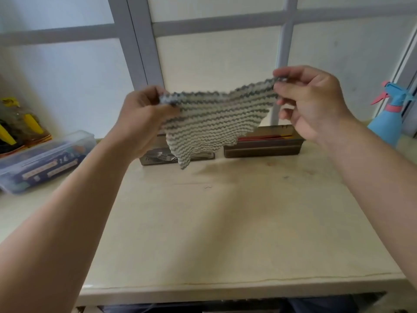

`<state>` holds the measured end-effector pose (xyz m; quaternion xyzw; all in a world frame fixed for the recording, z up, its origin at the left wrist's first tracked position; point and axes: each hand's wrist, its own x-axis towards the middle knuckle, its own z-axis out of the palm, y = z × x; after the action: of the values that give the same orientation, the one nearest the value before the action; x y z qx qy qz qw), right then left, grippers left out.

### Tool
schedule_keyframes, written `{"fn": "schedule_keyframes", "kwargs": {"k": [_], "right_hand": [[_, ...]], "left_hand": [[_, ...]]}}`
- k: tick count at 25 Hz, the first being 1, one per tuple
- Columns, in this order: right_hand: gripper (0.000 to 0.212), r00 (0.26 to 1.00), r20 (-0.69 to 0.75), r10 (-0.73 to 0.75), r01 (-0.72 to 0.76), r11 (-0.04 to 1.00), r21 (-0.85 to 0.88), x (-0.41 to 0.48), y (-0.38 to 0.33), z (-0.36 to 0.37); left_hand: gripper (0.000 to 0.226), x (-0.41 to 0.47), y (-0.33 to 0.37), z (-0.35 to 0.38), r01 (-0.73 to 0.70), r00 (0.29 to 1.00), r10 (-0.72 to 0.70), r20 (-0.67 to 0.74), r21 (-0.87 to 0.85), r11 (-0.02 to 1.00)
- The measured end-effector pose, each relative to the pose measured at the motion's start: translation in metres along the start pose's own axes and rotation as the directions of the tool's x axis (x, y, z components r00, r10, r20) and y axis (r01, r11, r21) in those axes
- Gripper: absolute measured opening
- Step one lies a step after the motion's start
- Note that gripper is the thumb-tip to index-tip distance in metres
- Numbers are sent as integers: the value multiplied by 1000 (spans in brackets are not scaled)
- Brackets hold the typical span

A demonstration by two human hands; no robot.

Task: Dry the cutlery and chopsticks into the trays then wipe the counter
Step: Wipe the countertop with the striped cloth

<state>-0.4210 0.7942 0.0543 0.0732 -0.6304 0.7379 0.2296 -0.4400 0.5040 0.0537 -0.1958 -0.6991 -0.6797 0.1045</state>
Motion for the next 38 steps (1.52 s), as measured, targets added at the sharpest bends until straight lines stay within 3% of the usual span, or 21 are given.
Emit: {"fn": "schedule_keyframes", "kwargs": {"k": [2, 4, 6, 8, 9, 10, 11, 12, 15, 17, 19, 22, 27, 29, 31, 33, 36, 38], "right_hand": [[23, 994, 104, 43, -38, 998, -48, -24, 11, -12], [15, 947, 296, 123, -87, 987, -135, -56, 27, -35], [20, 785, 510, 351, -215, 927, -307, -85, 38, -58], [19, 535, 614, 580, -304, 810, -501, -103, 46, -72], [15, 445, 636, 630, -317, 775, -546, -108, 49, -73], [15, 398, 648, 650, -324, 760, -563, -110, 52, -73], [17, 403, 630, 664, -335, 747, -574, -111, 55, -68], [17, 460, 587, 666, -344, 743, -574, -109, 58, -62], [10, 748, 299, 593, -368, 744, -557, -91, 75, -40], [6, 853, 120, 508, -360, 739, -569, -75, 93, -29], [5, 884, 10, 467, -368, 710, -601, -64, 110, -18], [3, 893, -71, 444, -363, 621, -695, -57, 128, -5], [33, 890, -59, 453, -158, 184, -970, -59, 134, 7], [34, 855, -42, 518, -150, 169, -974, -59, 135, 11], [27, 829, -8, 560, -166, 233, -958, -60, 134, 13], [18, 861, 35, 508, -168, 349, -922, -64, 128, 14], [14, 944, 37, 327, -175, 596, -784, -74, 118, 19], [11, 968, 39, 247, -158, 729, -666, -80, 110, 32]], "left_hand": [[16, -22, -11, -11, -15, 987, -39, 158, 328, 945], [12, -52, -23, -22, -43, 923, -197, 332, 595, 802], [15, -81, -30, -30, 23, 751, -464, 469, 685, 728], [12, -104, -34, -33, 155, 492, -657, 571, 685, 712], [10, -109, -36, -34, 186, 414, -684, 601, 679, 710], [11, -111, -40, -33, 208, 393, -684, 614, 665, 717], [11, -111, -46, -32, 242, 419, -674, 608, 641, 728], [8, -108, -51, -29, 287, 483, -665, 569, 615, 735], [5, -91, -69, -26, 364, 748, -602, 279, 586, 724], [6, -78, -82, -26, 352, 844, -523, 119, 613, 708], [8, -67, -94, -22, 322, 891, -453, 26, 668, 671], [10, -60, -111, -15, 209, 932, -361, -6, 824, 526], [40, -55, -131, -11, 126, 893, -450, -4, 962, 243], [31, -56, -132, -7, 79, 877, -479, 29, 976, 204], [19, -58, -130, -3, 81, 874, -481, 65, 958, 276], [14, -61, -128, -2, 145, 906, -419, 59, 888, 437], [12, -67, -123, -7, 349, 936, -324, -137, 464, 814], [14, -71, -118, -12, 381, 911, -337, -237, 174, 908]]}}
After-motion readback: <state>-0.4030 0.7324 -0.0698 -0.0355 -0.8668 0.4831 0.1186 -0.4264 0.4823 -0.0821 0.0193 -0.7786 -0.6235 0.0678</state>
